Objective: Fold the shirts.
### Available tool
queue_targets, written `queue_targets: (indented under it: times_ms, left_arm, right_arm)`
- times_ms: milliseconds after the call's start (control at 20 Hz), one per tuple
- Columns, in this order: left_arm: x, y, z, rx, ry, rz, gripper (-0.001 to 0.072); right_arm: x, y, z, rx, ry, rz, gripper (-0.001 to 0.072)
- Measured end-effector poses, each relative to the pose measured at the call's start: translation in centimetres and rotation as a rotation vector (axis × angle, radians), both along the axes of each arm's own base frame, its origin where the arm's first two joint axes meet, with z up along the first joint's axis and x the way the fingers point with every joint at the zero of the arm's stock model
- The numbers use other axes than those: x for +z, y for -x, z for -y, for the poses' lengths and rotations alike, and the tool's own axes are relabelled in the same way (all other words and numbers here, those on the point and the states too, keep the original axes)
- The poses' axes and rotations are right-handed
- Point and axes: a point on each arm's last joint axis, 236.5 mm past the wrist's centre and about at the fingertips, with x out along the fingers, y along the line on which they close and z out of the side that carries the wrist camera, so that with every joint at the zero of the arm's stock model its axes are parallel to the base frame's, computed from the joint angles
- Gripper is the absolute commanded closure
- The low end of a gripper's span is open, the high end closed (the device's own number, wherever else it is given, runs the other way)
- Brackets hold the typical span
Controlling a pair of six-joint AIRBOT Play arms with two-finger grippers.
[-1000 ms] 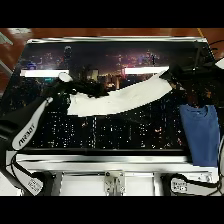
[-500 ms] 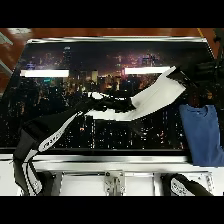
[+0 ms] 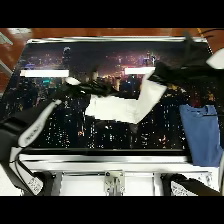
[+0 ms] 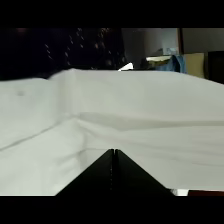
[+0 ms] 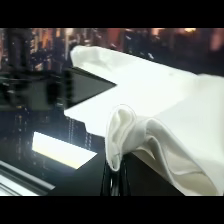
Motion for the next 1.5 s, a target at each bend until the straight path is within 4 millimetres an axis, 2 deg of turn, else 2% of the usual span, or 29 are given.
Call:
queue_targets:
  times_ms: [100, 200, 300, 400, 450, 550, 600, 650, 700, 800, 950, 1000, 1100, 1200, 1250, 1350, 1400, 1500]
  left_arm:
    - [3.1, -2.0, -6.8, 0.057, -0.059, 0.07, 0.0667]
    - [6.7, -3.2, -14.0, 0.135, -0.101, 0.13, 0.0667]
    - [10.1, -3.1, -20.5, 0.212, -0.135, 0.18, 0.0667]
    - [13.1, -2.2, -25.5, 0.277, -0.159, 0.218, 0.0666]
    - [14.2, -1.4, -27.5, 0.298, -0.174, 0.231, 0.0667]
    - [15.8, 0.2, -29.8, 0.311, -0.192, 0.244, 0.0667]
    - [16.2, 0.7, -30.5, 0.317, -0.201, 0.25, 0.0667]
    - [16.4, 1.2, -30.9, 0.314, -0.215, 0.25, 0.0666]
    - [16.6, 1.6, -31.1, 0.311, -0.222, 0.252, 0.0666]
    - [16.6, 2.1, -31.2, 0.299, -0.239, 0.252, 0.0666]
    - [16.5, 2.5, -30.8, 0.28, -0.257, 0.254, 0.0666]
    - [16.4, 2.6, -30.8, 0.276, -0.262, 0.254, 0.0666]
    - [16.4, 2.7, -30.8, 0.272, -0.269, 0.253, 0.0666]
    - [16.4, 2.8, -30.7, 0.268, -0.27, 0.254, 0.0666]
    - [16.4, 2.8, -30.6, 0.267, -0.27, 0.254, 0.0666]
    - [16.3, 2.8, -30.6, 0.266, -0.272, 0.254, 0.0666]
    - [16.3, 2.8, -30.6, 0.266, -0.273, 0.253, 0.0666]
    - [16.3, 2.8, -30.6, 0.266, -0.273, 0.253, 0.0666]
  right_arm:
    - [-1.7, -1.5, -4.7, 0.045, -0.017, 0.029, 0.0639]
    - [-4.3, -2.5, -9.3, 0.076, -0.041, 0.029, 0.0639]
    - [-7.5, -2.7, -13.8, 0.099, -0.082, -0.005, 0.0638]
    - [-10.7, -2.8, -17.9, 0.099, -0.133, -0.045, 0.0639]
    - [-12.1, -2.8, -19.6, 0.087, -0.162, -0.068, 0.0639]
    - [-14.4, -3.2, -22.5, 0.038, -0.238, -0.109, 0.0619]
    - [-15.4, -3.3, -23.7, 0.007, -0.276, -0.132, 0.0501]
    - [-16.2, -3.4, -24.6, -0.018, -0.307, -0.154, 0.0269]
    - [-16.8, -3.5, -25.3, -0.043, -0.338, -0.171, 0.0173]
    - [-17.2, -3.9, -25.7, -0.07, -0.372, -0.187, 0.0173]
    - [-16.2, -3.7, -24.5, -0.019, -0.37, -0.198, 0.0175]
    - [-15.8, -3.5, -23.4, 0.011, -0.349, -0.199, 0.0175]
    - [-15.2, -3.0, -20.0, 0.082, -0.27, -0.208, 0.0175]
    - [-15.3, -2.4, -14.8, 0.124, -0.139, -0.234, 0.0145]
    - [-15.9, -2.0, -11.3, 0.124, -0.051, -0.267, 0.0041]
    - [-17.5, -1.1, -4.6, 0.092, 0.103, -0.357, 0.004]
    - [-18.4, -0.5, -1.9, 0.071, 0.151, -0.407, 0.004]
    - [-20.0, 0.8, 1.6, 0.034, 0.193, -0.501, 0.004]
